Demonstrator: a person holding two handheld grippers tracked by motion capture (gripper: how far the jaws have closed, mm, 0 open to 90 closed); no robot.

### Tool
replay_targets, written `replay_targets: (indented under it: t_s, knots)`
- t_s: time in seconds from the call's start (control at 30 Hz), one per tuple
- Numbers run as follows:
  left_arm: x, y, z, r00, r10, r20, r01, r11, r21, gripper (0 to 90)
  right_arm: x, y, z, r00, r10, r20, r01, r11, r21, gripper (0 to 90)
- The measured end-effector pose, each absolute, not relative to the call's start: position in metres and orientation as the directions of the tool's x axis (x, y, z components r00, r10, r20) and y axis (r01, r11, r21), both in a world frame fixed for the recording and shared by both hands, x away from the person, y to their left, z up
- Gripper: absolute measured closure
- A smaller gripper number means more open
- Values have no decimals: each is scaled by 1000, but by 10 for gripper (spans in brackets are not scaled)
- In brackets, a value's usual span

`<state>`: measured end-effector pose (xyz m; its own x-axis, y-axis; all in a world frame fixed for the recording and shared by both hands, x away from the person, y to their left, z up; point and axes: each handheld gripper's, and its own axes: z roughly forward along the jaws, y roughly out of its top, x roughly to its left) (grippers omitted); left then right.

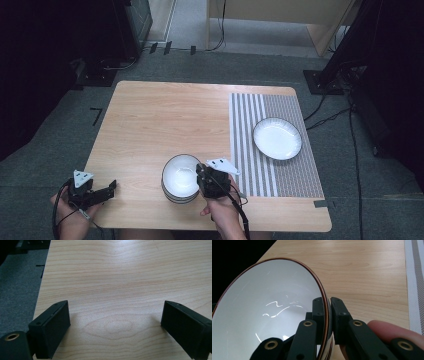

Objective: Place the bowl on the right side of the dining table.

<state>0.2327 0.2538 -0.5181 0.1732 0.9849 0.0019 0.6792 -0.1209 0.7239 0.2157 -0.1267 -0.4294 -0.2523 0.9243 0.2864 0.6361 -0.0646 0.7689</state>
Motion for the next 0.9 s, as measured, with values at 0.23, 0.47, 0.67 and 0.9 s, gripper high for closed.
replay_targets:
  t_s: [0.23,0.47,0.67,0.9]
  knots:
    - [233,254,-518,173,985,2,680,-121,724,81,214,-129,-422,-257,926,278,615,-65,786,834]
    - [233,254,-518,172,985,2,679,-120,724,81,213,-133,-416,-254,929,270,601,-67,796,834]
    - [233,254,-518,173,985,1,679,-120,724,81,214,-139,-413,-245,932,267,594,-74,801,834]
    - [233,254,-518,172,985,1,679,-120,724,81,215,-147,-410,-240,934,265,585,-78,807,834]
